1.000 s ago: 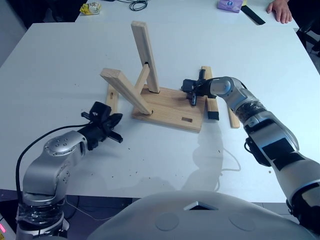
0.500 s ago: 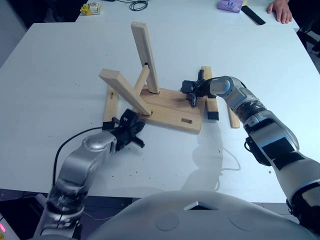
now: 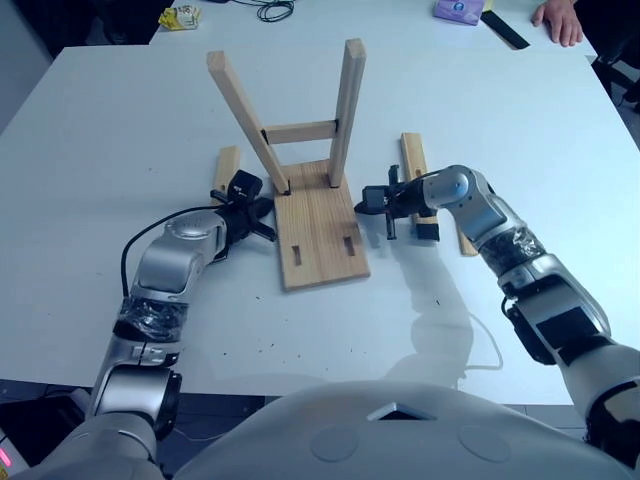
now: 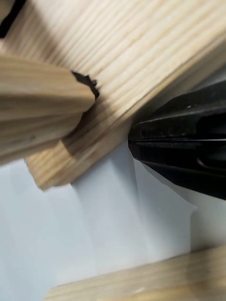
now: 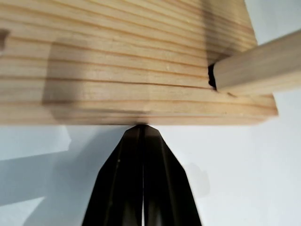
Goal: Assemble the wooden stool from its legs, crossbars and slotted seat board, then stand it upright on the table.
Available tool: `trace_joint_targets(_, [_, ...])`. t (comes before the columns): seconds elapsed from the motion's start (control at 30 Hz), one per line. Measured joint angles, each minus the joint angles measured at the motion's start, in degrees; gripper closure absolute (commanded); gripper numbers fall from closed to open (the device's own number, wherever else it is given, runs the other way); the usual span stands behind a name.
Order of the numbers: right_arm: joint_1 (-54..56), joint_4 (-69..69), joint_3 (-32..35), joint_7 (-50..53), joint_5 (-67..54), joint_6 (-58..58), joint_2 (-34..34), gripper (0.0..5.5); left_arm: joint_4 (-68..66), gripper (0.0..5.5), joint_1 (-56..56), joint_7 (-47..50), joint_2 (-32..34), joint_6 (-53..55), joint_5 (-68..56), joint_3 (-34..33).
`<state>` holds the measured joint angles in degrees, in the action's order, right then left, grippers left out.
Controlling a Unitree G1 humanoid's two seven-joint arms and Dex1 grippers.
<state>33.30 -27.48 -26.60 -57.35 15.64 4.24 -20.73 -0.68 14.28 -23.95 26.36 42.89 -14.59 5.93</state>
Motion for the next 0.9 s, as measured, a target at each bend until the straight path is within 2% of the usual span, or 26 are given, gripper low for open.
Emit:
trace_joint_targets(0.37, [-9.8,13.1,6.2,5.8,-2.0,-13.2,-1.9,5.48,5.1,5.50,-3.5,1.1,-5.9,2.2,-1.3,-2.2])
trace_joint_targets(0.73, [-14.0,20.5,5.5,6.8,-2.4,-16.6,-2.0,5.48,8.4,5.50,-4.7,1.7,-6.6,2.9,-1.6,-4.6])
trace_joint_targets(0.9, [-13.0,25.6,13.6,13.0,-5.0,-19.3,-2.3,5.48,19.3,5.50,-7.2,4.5,-7.6,5.6,-4.6,-10.8])
